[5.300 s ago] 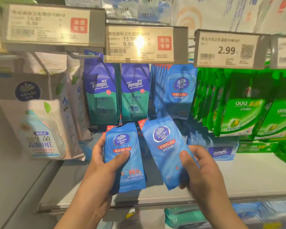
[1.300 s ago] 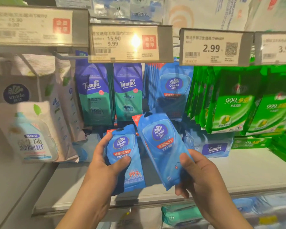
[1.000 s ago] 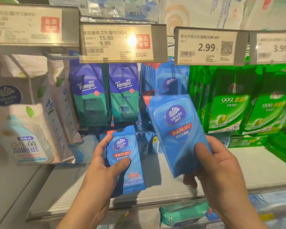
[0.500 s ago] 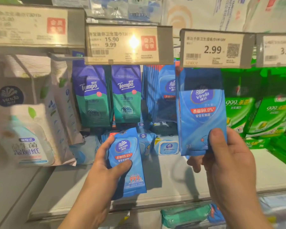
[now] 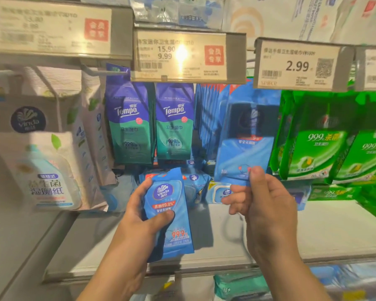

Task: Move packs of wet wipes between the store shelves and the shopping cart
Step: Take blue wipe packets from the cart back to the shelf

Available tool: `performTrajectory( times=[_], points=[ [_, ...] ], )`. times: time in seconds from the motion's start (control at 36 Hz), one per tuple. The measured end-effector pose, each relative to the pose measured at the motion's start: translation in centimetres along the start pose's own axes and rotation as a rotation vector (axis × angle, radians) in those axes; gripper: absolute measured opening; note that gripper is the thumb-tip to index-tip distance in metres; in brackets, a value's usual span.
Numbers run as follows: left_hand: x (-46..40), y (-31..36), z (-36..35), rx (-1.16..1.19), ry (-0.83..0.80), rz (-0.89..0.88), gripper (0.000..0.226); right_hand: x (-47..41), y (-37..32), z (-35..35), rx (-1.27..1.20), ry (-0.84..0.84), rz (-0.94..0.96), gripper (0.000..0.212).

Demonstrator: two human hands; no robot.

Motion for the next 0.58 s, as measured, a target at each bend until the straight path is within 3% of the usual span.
performTrajectory(
  times=[0.58],
  points=[
    [0.3,0.8,0.1,-0.006,-0.02,-0.045,0.071,-1.4,3.5,0.1,-0.015,0.016,-0.18,0.028]
  ],
)
Point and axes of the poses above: each hand's wrist, its own x-axis away from the middle knuckle, its own z-axis out of the back of the hand, y = z × x, the point moved 7 cm from there along -x, towards the middle knuckle, and after that the axes turned 9 degrees about -y, right-handed, at the moved point
